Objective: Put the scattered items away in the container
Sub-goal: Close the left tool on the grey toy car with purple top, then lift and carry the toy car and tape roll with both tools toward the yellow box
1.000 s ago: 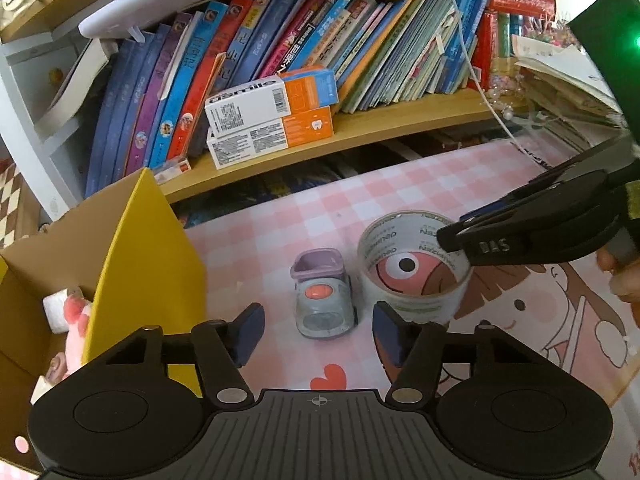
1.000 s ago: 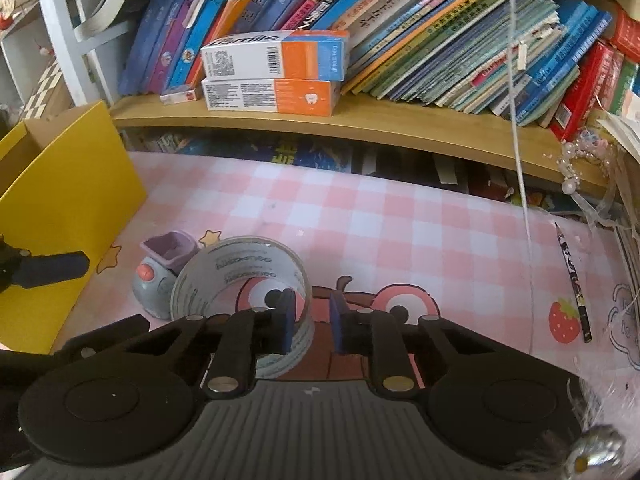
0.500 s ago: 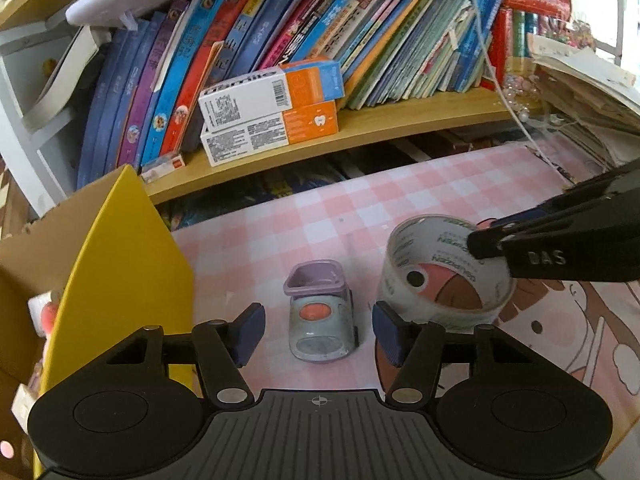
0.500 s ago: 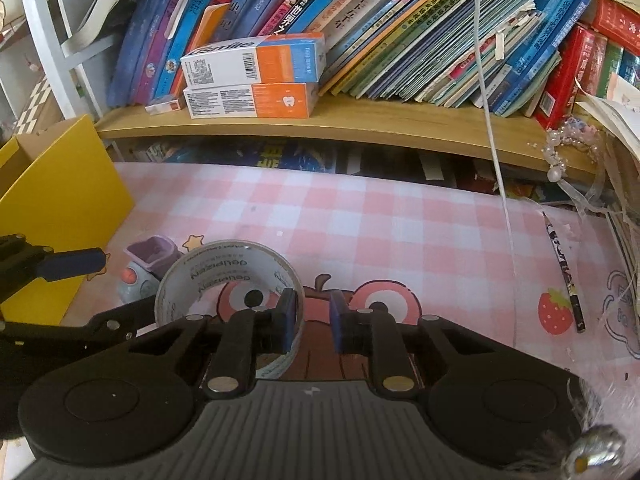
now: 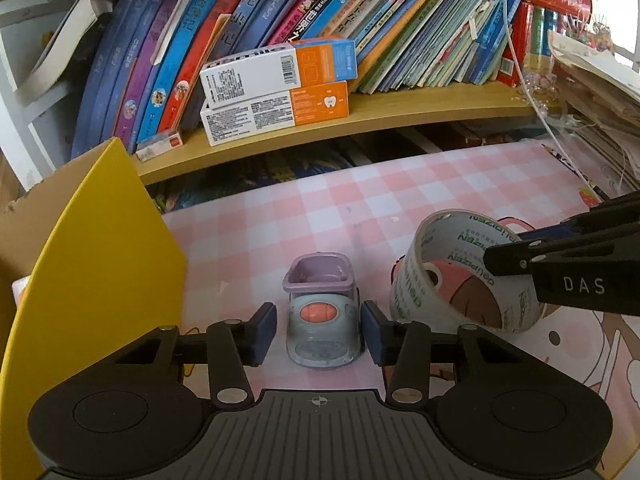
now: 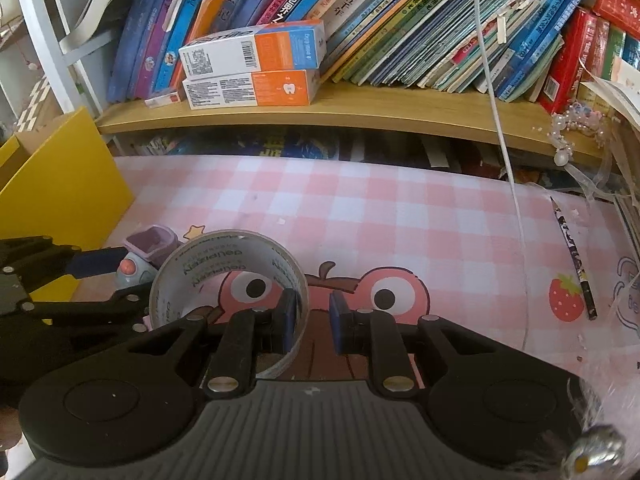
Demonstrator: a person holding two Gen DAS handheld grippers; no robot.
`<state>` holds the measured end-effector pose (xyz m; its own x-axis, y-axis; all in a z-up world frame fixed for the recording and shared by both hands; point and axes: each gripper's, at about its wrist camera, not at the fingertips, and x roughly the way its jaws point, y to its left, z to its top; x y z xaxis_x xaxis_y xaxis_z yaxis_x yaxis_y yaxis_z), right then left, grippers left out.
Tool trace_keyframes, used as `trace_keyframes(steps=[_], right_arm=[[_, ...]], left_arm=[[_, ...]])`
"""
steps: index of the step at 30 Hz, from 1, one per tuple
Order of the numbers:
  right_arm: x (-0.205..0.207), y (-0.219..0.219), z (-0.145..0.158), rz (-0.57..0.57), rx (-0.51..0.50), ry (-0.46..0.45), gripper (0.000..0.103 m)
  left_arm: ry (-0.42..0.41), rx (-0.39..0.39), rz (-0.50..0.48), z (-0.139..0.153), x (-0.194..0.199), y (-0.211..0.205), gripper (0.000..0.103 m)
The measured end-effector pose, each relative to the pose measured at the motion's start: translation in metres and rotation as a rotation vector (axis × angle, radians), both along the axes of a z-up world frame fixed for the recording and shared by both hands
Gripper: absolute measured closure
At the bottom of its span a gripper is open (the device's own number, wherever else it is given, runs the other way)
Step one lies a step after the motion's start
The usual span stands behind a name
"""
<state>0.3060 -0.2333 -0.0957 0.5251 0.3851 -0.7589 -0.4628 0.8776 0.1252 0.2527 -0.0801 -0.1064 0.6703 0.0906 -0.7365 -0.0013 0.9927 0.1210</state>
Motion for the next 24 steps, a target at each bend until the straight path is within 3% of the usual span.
trace_keyframes(steps=[4, 24], right_arm=[[-0.001, 0.003, 0.001, 0.015, 0.004, 0.0, 0.093], [-0.014, -0.005, 0.01, -0.008, -0.011, -0.008, 0.096]], left_arm=[[0.009, -0.018, 0.006, -0.003, 0.005, 0.002, 0.064], [-0.022, -0.063, -0.056, 0.02, -0.016, -0.001, 0.065]])
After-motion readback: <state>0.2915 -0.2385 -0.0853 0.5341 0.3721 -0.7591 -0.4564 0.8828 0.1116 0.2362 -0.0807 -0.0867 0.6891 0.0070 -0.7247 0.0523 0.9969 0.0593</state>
